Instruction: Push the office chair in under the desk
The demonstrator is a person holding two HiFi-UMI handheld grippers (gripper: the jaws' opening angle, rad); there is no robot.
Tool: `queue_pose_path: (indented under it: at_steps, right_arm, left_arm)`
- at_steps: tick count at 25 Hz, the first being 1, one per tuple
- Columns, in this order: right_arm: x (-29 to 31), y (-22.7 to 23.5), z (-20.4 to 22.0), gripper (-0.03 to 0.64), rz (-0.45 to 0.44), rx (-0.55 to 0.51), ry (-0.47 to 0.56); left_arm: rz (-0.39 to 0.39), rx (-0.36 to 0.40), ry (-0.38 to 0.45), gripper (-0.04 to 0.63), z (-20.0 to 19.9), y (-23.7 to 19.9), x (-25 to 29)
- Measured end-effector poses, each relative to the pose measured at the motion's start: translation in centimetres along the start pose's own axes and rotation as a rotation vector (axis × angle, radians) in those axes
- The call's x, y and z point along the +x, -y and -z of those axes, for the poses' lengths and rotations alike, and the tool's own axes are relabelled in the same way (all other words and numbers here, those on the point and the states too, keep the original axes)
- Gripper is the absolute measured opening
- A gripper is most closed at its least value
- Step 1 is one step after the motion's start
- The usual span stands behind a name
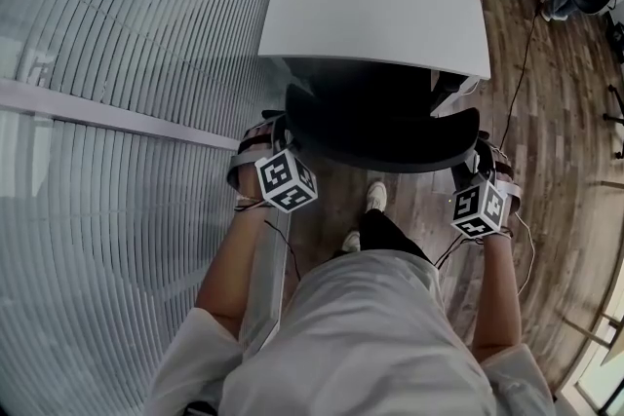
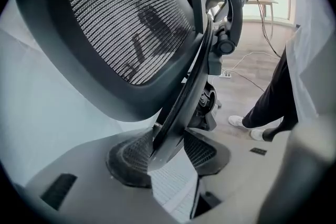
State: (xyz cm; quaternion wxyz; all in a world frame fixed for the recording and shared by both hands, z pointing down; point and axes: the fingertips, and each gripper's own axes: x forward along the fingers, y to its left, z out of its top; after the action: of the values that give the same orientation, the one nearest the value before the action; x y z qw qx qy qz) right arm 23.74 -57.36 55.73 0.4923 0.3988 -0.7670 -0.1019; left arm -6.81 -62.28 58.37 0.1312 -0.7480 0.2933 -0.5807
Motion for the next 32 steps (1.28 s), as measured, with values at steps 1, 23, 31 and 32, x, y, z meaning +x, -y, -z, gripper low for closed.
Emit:
queue_pose_path:
  at_steps: [1,23,31,32]
  right_arm:
    - [0.3,0.4,-0.1,0.170,-0.001,0.001,0.002]
    - [6.0,5.2,-1.3,0.169,-0.041,-0.020,0.042]
    - [7.3,6.6,-2.2,0.169,-0.040,-0.013,0.033]
    - [7.3,6.7,-2.2,0.169,-0.040,-0.012,0.033]
  left_arm:
    - [0.002,-0.002,-0.003,0.190,-0.2,-0.4,0.3]
    - [-0.014,-0.044,-0.061,0.192,-1.2,-5.9,5.4]
    - [-0.010,-0.039,-0.055,0.192,-1.3,-7.7,6.5]
    - [-0.008,-0.038,-0.054,0.193,-1.4,-7.8,6.5]
